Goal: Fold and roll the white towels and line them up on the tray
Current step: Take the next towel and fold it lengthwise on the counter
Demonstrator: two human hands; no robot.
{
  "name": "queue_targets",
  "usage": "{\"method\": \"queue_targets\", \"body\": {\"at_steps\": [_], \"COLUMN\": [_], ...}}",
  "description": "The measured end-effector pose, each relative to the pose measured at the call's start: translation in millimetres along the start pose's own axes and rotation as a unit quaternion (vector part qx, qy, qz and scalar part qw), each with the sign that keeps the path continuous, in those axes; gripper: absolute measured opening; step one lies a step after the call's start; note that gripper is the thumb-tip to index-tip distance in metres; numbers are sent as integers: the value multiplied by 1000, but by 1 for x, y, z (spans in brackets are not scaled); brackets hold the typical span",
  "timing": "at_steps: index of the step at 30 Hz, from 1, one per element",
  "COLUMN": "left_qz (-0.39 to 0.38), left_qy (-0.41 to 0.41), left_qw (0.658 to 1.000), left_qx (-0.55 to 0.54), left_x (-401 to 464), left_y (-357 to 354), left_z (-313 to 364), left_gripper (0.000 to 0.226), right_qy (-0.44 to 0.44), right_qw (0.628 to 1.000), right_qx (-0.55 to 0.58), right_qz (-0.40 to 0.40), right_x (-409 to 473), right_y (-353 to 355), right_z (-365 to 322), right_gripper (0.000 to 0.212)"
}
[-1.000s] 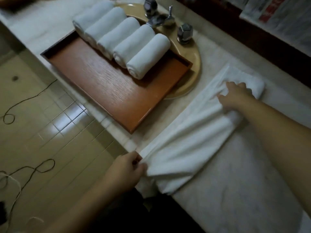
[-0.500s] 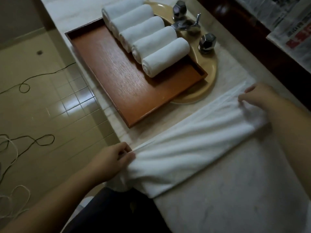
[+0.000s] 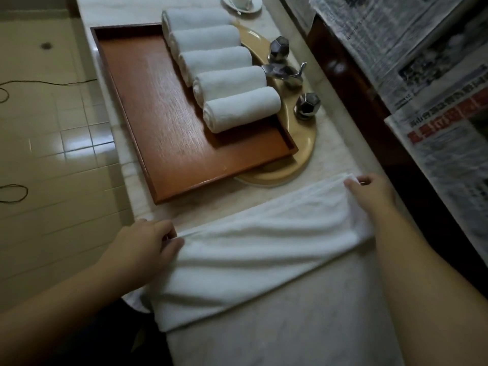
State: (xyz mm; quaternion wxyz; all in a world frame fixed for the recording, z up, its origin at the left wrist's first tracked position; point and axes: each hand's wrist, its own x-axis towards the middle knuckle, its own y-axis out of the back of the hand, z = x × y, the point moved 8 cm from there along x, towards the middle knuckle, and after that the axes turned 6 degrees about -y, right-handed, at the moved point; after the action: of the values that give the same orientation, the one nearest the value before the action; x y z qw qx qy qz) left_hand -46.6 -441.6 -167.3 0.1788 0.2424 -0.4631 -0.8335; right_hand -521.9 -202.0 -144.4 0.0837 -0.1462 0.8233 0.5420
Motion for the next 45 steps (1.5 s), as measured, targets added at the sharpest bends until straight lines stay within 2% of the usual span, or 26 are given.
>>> {"method": "queue_targets", "body": {"at_steps": [6, 11, 27, 33, 38, 42, 45], "left_qz": [10, 30, 21, 18, 14, 18, -29], "left_qy": [65, 69, 14, 12, 73, 46, 30], "left_qw": [994, 996, 997, 995, 992, 995, 997], "left_qx": [-92, -43, 79, 100, 104, 90, 71], "left_x": [-1, -5, -1, 0, 2, 13, 34], "left_y": [-3, -1, 4, -1, 0, 1, -12], "left_z": [-14, -13, -3, -7, -4, 26, 53], "left_gripper": [33, 33, 30, 30, 29, 38, 44], "right_qy": [38, 50, 21, 6, -21, -25, -14], "right_qw": [998, 997, 994, 992, 990, 992, 994], "right_qx": [34, 56, -103, -129, -137, -121, -105], "right_qz": [38, 26, -14, -1, -9, -15, -24], "right_x": [-6, -6, 2, 3, 4, 3, 1], "right_y": [-2, -16, -25, -26, -29, -28, -27], "right_z": [-6, -15, -8, -9, -9, -11, -9], "right_gripper": [24, 22, 26, 28, 31, 34, 33]}}
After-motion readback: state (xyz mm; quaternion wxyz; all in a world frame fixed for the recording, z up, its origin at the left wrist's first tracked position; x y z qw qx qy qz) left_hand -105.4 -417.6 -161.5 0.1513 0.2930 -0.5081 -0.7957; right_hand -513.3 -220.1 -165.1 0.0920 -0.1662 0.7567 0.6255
